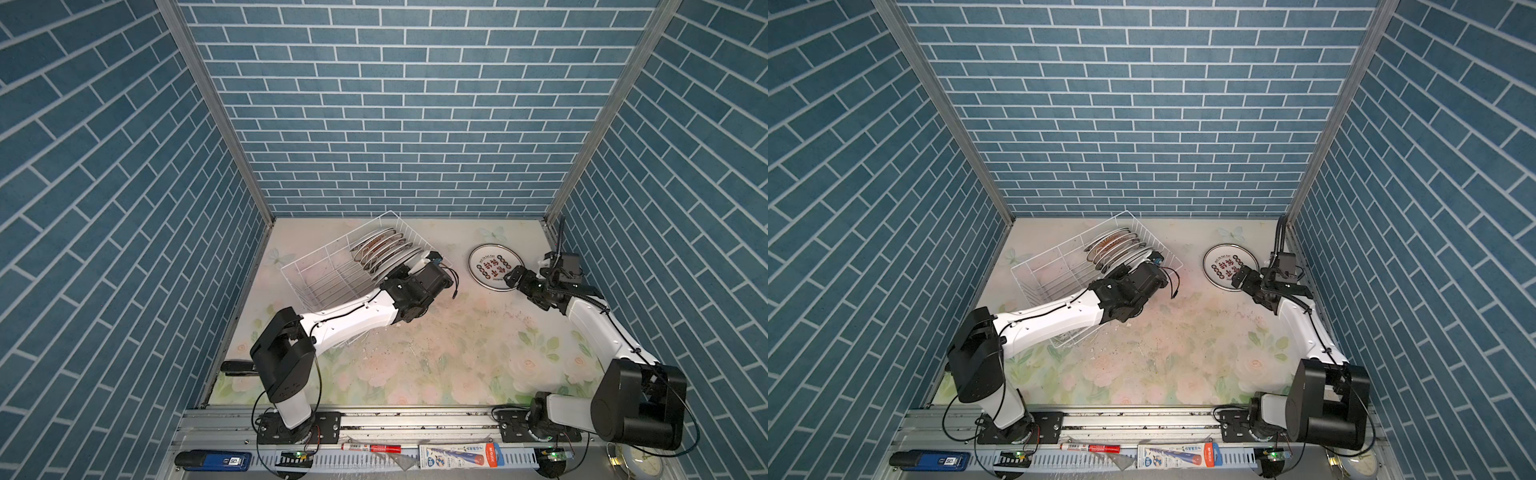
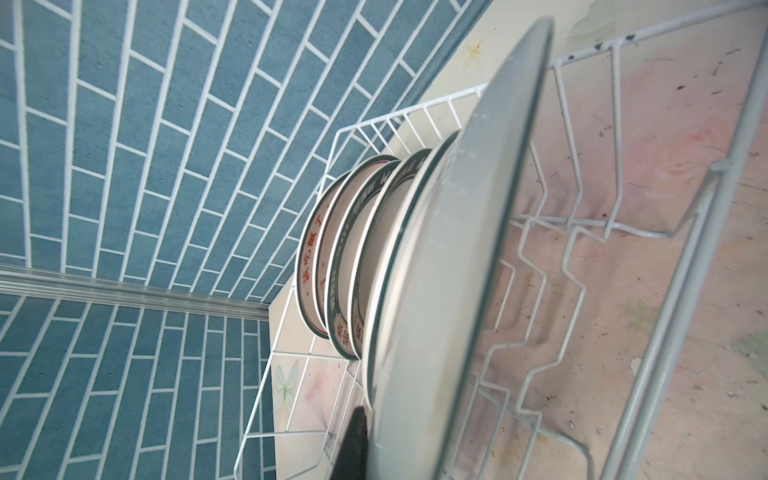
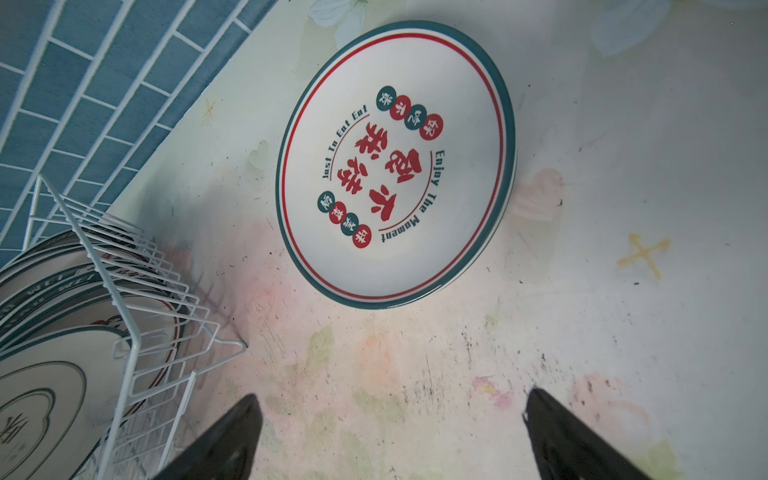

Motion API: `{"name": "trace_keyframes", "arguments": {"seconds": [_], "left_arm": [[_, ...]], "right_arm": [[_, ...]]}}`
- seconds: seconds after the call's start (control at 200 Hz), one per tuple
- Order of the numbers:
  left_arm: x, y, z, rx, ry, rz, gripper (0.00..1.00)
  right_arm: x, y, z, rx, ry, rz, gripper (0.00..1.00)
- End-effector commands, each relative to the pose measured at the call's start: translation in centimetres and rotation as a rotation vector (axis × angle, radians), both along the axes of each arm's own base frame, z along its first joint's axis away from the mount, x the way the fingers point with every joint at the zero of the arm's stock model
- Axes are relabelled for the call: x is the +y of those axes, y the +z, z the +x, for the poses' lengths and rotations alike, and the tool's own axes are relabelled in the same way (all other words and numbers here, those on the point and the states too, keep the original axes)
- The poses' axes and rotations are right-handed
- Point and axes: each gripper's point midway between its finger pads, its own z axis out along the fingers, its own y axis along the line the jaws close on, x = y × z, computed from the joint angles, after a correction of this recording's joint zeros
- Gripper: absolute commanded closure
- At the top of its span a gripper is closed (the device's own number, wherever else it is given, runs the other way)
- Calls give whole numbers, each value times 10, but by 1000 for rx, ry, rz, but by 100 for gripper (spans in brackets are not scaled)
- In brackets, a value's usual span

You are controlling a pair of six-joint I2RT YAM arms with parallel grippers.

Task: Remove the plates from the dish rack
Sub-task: 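Grasp the outermost white plate's rim with the left gripper and lift it, then carry the plate toward the right gripper while the right gripper grasps its rim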

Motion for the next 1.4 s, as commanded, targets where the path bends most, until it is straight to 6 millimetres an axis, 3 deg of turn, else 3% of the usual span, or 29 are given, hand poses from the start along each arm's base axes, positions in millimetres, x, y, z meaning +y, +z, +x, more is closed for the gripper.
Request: {"name": "trace_keyframes", "arguments": {"seconds": [0.0, 0.17, 0.445, 0.81, 1.12, 1.395], "left_arm": [[-15, 18, -20, 1, -73, -74, 100], [-29, 26, -40, 38, -155, -99, 100], [-40, 35, -54, 67, -240, -185, 100], [-26, 101, -76, -36, -278, -551, 100], [-17, 126, -76, -92, -204, -870, 100], [-10, 100, -42, 74, -138, -1246, 100]], "right_arm": [[2, -7, -5, 9, 21, -5, 1], [2, -5, -5, 5, 20, -5, 1], [3, -1, -6, -9, 29, -1, 1], [19, 24, -11, -147, 90, 65, 1], [69, 71, -23, -413, 273, 343, 1], [121, 98, -52, -587, 455, 475, 1]]}}
